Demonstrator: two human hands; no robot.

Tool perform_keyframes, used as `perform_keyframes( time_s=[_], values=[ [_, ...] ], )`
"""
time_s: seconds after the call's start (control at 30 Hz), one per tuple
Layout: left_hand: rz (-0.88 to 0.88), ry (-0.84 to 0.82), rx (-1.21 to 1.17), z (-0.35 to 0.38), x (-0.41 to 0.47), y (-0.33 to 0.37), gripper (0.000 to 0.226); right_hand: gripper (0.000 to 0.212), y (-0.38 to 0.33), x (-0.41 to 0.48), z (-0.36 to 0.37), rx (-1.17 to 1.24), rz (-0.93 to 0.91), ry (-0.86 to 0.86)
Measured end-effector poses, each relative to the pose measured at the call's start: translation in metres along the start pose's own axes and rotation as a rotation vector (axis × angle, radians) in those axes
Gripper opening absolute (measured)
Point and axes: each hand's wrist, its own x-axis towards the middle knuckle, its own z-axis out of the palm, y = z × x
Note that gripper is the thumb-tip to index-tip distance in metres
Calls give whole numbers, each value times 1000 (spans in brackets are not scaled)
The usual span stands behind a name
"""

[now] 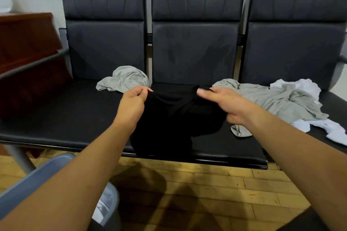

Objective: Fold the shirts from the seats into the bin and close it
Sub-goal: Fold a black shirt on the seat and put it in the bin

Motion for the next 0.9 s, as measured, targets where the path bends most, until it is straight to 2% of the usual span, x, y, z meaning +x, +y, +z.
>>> perform_keyframes(
  time_s=[0.07,0.13,0.2,0.27,0.3,0.37,0.47,0.53,0.6,0.67,0.77,0.8,0.87,0.9],
  values=[
    [-1,22,-22,2,1,-2,32,37,-1,-2,2,-335,-55,-7],
    [-41,56,-79,1,3,-3,32,37,-5,-3,3,-442,-134,70],
    [-45,80,10,-2,6,-6,31,31,-11,-5,2,-189,-152,100],
    [-8,55,255,-2,6,-5,26,28,-16,-8,0,68,-106,62],
    [25,8,331,1,2,-3,20,26,-16,-9,1,137,-79,43],
    [68,-194,243,13,-9,4,11,28,-14,-11,4,212,-30,-5],
    [57,-557,-15,36,-25,12,53,49,-12,-15,12,240,25,-127],
    [26,-665,-48,46,-31,15,58,47,-15,-17,12,244,22,-184],
    [15,-638,10,51,-31,16,41,38,-15,-16,7,232,1,-181],
    [58,-532,41,52,-27,16,27,33,-13,-15,3,118,-56,-126],
    [157,-370,92,52,-23,19,16,28,-11,-16,-2,-297,-151,-53],
    [161,-316,102,51,-22,20,18,28,-11,-17,-3,-466,-164,-55],
    [112,-238,64,49,-17,20,20,24,-8,-16,-6,-717,-196,-48],
    [72,-208,36,47,-16,20,21,21,-6,-14,-7,-763,-219,-32]
  ],
)
